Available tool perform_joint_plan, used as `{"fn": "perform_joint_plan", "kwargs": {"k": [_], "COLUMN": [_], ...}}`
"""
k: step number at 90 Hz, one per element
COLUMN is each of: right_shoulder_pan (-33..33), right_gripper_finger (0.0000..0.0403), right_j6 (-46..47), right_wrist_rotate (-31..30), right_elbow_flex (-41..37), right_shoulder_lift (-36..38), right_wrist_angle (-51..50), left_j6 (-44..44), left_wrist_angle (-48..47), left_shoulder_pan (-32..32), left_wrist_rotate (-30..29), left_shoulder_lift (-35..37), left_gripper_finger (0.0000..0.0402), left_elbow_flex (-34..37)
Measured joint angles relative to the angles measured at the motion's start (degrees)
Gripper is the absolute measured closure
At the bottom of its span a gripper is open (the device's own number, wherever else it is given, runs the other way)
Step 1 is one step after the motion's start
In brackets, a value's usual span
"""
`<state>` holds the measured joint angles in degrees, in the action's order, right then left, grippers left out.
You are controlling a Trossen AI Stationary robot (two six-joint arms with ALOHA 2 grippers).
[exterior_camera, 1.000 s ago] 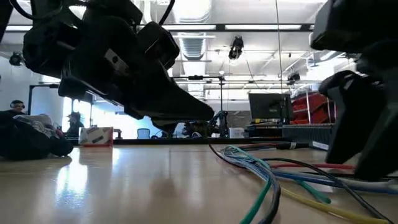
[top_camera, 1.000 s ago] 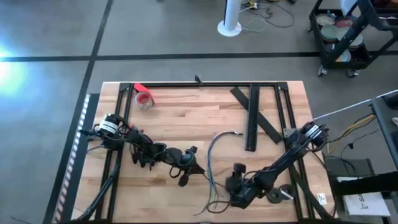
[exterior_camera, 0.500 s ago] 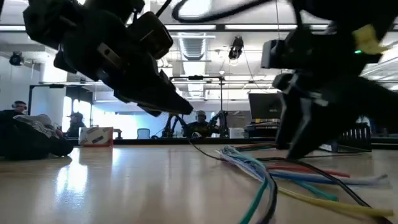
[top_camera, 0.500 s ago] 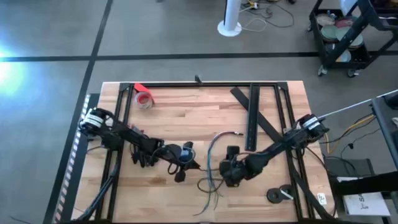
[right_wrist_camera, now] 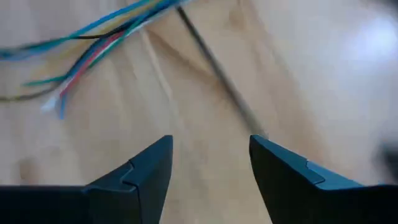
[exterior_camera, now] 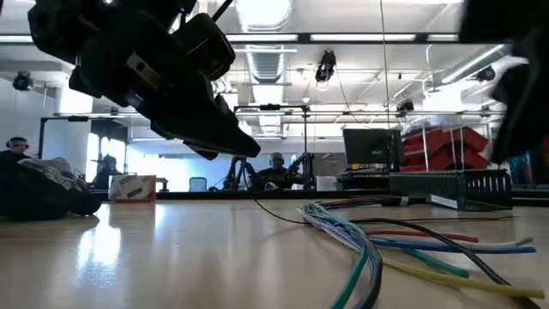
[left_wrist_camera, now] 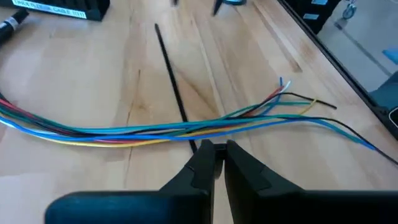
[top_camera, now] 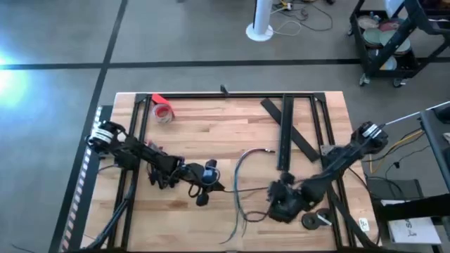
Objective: Ziptie cables
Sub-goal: Wrap the zip tie around the cable bundle
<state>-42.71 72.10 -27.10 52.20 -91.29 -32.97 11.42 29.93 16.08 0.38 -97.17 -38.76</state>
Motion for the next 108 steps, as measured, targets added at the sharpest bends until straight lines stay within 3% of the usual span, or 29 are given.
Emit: {"fn": "perform_joint_plan", "kwargs": {"k": [16, 29, 64, 80, 108], "right_shoulder_pan": [-4.79, -4.30, -0.74, -0.93, -1.30], "right_gripper_finger": [0.0228, 0.0246, 0.0287, 0.0299, 0.0279], "right_j6": [30.37, 40.63, 45.02, 43.76, 43.49], "right_wrist_rotate": [-6.42, -8.72, -8.40, -5.06, 0.90], "right_elbow_flex": [-4.41, -5.45, -6.40, -6.35, -6.34], "right_shoulder_lift": [-1.80, -3.92, -6.27, -5.53, -3.27], "right_wrist_angle": [0.47, 0.91, 1.78, 1.24, -3.17], "left_j6": [-0.02, -0.37, -0.98, -1.25, -1.46], "left_wrist_angle": [0.06, 0.30, 0.39, 0.38, 0.27], "left_shoulder_pan": [0.00, 0.00, 0.00, 0.00, 0.00], "left_wrist_rotate": [0.02, 0.04, 0.28, 0.29, 0.27], "left_shoulder_lift": [-0.21, -0.21, -0.21, -0.21, -0.24], "left_gripper_finger": [0.0395, 0.0395, 0.0394, 0.0394, 0.0394], "left_elbow_flex": [0.00, 0.00, 0.00, 0.00, 0.00]}}
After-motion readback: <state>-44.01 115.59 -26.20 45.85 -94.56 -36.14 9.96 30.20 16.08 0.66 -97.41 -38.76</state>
